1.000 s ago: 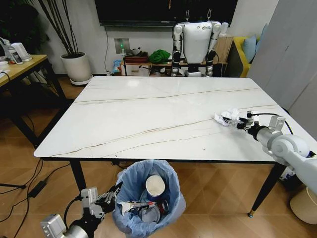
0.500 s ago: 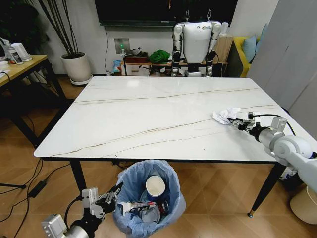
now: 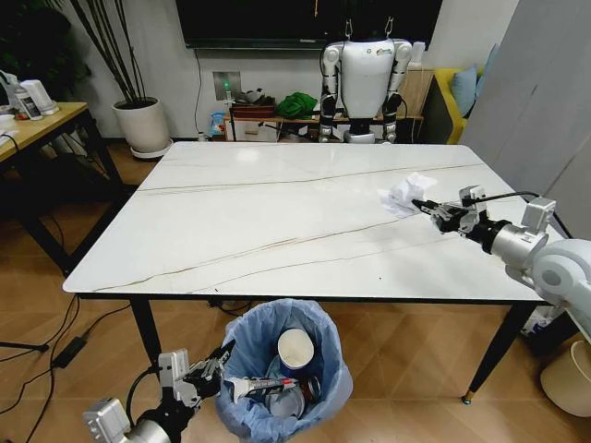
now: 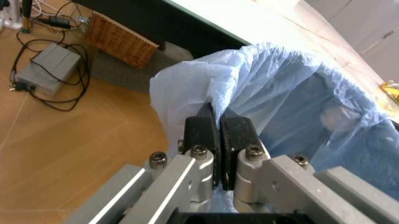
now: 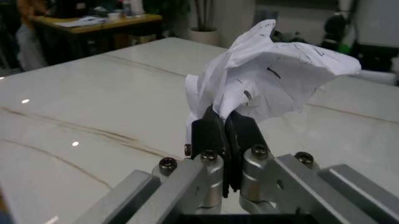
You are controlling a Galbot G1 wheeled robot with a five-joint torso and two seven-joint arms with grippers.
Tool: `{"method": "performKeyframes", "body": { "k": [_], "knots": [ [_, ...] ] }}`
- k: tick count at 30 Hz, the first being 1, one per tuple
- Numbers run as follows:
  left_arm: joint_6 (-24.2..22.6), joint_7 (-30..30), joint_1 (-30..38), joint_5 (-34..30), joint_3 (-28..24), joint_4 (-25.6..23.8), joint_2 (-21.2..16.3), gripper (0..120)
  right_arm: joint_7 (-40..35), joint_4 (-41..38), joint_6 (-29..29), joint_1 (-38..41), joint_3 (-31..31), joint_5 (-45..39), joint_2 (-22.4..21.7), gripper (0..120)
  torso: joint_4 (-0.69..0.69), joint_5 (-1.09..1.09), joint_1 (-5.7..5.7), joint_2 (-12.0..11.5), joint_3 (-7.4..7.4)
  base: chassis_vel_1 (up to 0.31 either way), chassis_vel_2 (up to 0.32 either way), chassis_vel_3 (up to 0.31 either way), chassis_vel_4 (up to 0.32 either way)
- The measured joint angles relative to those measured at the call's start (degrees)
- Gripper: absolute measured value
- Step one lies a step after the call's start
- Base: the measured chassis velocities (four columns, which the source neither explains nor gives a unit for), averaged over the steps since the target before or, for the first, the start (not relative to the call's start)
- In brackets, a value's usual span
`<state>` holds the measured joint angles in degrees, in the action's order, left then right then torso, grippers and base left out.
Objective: Pick up the trash bin and place the trash from the table into it.
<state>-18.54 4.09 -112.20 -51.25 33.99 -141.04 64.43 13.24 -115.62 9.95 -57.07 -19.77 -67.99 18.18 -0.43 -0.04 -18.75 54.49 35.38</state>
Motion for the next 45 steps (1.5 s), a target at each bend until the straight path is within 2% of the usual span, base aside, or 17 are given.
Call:
{"method": "performKeyframes", "body": {
  "k": [3,6,8,11,15,19,22,33,35,37,39,43,45],
  "knots": [
    [0.06,-0.01,0.24,-0.12,0.19,0.0,-0.01,0,0.69,-4.11,-0.51,0.0,0.63,0.4,-1.08,0,0.0,0.03,0.0,0.0,0.0,0.0,0.0,0.0,0.0],
    [0.19,-0.07,0.32,-0.3,0.71,-0.12,0.1,0,2.89,-10.78,-2.18,0.33,3.84,2.63,-3.06,0,-0.01,0.02,0.0,0.0,0.0,0.0,0.0,0.0,0.0],
    [0.21,-0.08,0.33,-0.33,0.83,-0.17,0.15,0,3.37,-11.72,-2.51,0.42,4.52,3.13,-3.28,0,-0.01,0.04,0.0,0.0,0.0,0.0,0.0,0.0,0.0],
    [0.23,-0.01,0.89,-0.76,1.11,-0.24,0.3,0,8.44,-15.33,-5.28,0.42,7.97,7.75,-4.59,0,-0.01,0.04,0.0,0.0,0.0,0.0,0.0,0.0,0.0],
    [0.24,0.08,1.24,-0.83,0.86,-0.05,0.35,0,12.03,-15.37,-8.55,0.45,9.98,11.75,-4.86,0,-0.02,0.05,0.0,0.0,0.0,0.0,0.0,0.0,0.0],
    [0.24,0.08,1.26,-0.83,0.83,-0.02,0.39,0,12.51,-15.36,-8.97,0.47,10.22,12.18,-4.88,0,-0.02,0.05,0.0,0.0,0.01,0.0,0.0,0.0,0.0],
    [0.23,0.12,1.48,-0.83,0.7,0.17,0.94,0,16.9,-15.61,-10.97,0.67,12.0,14.5,-5.12,0,-0.01,0.03,0.0,-0.01,0.0,0.0,0.0,0.0,0.0],
    [0.13,0.19,1.33,-0.48,0.69,0.02,2.24,0,19.05,-15.01,-12.48,0.88,16.22,19.12,-3.51,0,-0.01,0.04,0.0,-0.01,0.0,0.0,0.0,0.0,0.0],
    [0.12,0.19,1.26,-0.39,0.69,-0.05,2.36,0,19.2,-14.94,-12.48,0.96,16.22,19.07,-3.44,4,-0.01,0.04,0.0,-0.01,0.01,0.0,0.0,0.0,0.0],
    [0.12,0.16,0.85,0.1,0.58,-0.35,2.72,0,20.0,-14.86,-12.52,0.87,15.97,18.95,-3.46,15,0.0,0.04,0.0,-0.01,0.0,0.0,0.0,0.0,0.0],
    [0.12,0.16,0.76,0.19,0.57,-0.45,2.79,0,20.23,-14.88,-12.55,0.77,15.78,18.93,-3.54,18,0.0,0.04,0.0,-0.01,0.0,0.0,0.0,0.0,0.0],
    [0.12,0.14,0.78,0.29,0.66,-0.67,2.85,0,21.02,-14.94,-12.76,0.71,15.56,18.69,-3.78,36,-0.01,0.04,0.0,-0.01,0.0,0.0,0.0,0.0,0.0],
    [0.12,0.14,0.78,0.29,0.66,-0.67,2.85,0,21.1,-14.94,-12.79,0.71,15.58,18.69,-3.78,40,-0.01,0.03,0.0,-0.01,0.01,0.0,0.0,0.0,0.0]
  ]
}}
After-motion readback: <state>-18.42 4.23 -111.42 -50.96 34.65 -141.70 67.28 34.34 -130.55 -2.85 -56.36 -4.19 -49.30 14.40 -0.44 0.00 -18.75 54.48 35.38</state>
